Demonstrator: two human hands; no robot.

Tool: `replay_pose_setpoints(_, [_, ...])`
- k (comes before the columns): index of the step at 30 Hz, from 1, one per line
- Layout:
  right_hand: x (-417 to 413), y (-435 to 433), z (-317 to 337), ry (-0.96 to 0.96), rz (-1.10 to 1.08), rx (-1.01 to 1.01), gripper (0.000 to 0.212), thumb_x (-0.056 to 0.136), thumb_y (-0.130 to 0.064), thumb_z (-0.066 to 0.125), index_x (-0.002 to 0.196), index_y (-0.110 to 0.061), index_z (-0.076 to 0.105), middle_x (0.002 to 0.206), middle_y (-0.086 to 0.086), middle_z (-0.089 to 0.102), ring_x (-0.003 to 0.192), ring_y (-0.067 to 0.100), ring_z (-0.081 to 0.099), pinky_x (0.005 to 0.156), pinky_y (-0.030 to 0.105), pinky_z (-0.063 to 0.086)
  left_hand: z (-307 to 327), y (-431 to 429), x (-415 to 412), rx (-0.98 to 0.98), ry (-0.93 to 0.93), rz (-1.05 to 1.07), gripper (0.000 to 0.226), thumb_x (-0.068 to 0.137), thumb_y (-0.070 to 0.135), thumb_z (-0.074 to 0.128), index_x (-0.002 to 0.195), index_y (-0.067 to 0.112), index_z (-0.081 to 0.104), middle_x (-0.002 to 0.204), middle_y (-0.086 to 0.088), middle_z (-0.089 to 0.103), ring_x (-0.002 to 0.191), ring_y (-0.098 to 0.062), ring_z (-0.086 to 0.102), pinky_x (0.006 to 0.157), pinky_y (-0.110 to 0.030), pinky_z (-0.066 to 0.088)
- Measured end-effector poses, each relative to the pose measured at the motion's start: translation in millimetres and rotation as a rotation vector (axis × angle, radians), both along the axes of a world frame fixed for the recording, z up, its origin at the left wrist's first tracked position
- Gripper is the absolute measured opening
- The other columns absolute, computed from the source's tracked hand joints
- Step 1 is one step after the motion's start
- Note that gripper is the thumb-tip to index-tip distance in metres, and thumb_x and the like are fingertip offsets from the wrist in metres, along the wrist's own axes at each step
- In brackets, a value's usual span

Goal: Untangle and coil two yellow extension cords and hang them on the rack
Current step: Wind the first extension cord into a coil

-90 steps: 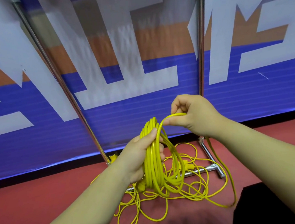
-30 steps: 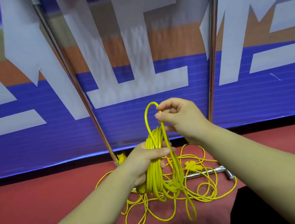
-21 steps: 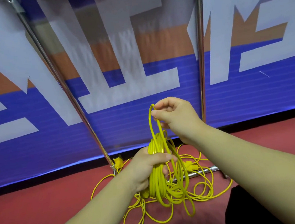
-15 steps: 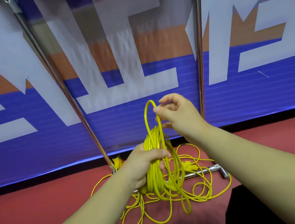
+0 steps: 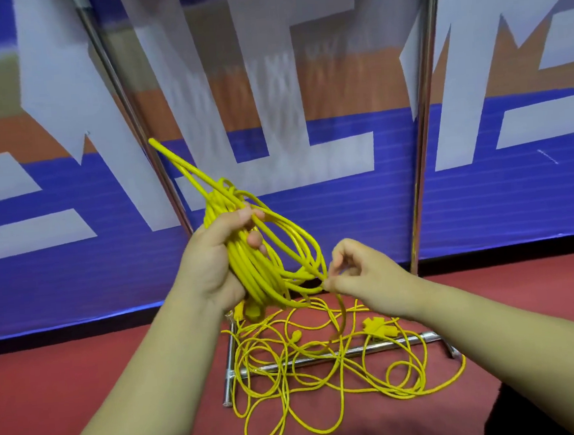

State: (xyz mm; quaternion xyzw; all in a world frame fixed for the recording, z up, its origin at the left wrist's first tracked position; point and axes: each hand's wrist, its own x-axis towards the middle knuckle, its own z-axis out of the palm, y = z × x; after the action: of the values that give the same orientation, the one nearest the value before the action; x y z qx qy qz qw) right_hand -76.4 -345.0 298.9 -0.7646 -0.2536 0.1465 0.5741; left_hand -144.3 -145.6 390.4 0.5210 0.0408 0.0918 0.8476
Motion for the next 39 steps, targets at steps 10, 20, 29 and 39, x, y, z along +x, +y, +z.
replay_pose_setpoints(10, [-11,28,-22,0.013,0.196,-0.07,0.025,0.091,0.005,0.063,0.082,-0.016,0.053,0.092,0.016,0.073,0.079,0.021,0.069,0.073,0.04,0.055,-21,58,-2,-0.061,0.057,0.113,0.014,0.085,0.023,0.065,0.09,0.01,0.066,0.068,0.004,0.062,0.05,-0.007,0.052,0.052,-0.023,0.048])
replay_pose_setpoints(20, [17,41,-4,0.15,-0.293,0.222,0.014,0.093,0.002,0.062,0.088,-0.011,0.062,0.087,0.011,0.075,0.069,0.02,0.071,0.065,0.037,0.056,-53,64,-16,0.289,0.445,0.003,0.023,0.089,0.014,0.071,0.073,0.009,0.056,0.057,-0.007,0.052,0.043,-0.017,0.051,0.047,-0.027,0.047])
replay_pose_setpoints(29, [65,6,-55,0.333,-0.506,-0.143,0.012,0.086,0.008,0.064,0.093,-0.002,0.067,0.069,0.012,0.067,0.046,0.016,0.063,0.048,0.024,0.048,-34,52,-26,0.279,0.228,-0.188,0.022,0.087,0.017,0.072,0.077,0.011,0.054,0.059,-0.005,0.047,0.045,-0.017,0.046,0.049,-0.028,0.045])
replay_pose_setpoints(39, [48,1,-61,0.146,-0.097,-0.563,0.01,0.086,-0.004,0.068,0.092,-0.011,0.071,0.065,0.005,0.071,0.045,0.013,0.06,0.041,0.017,0.041,-16,44,-22,0.09,-0.017,-0.016,0.014,0.085,0.022,0.062,0.09,0.013,0.053,0.056,0.003,0.044,0.041,-0.009,0.043,0.045,-0.023,0.044])
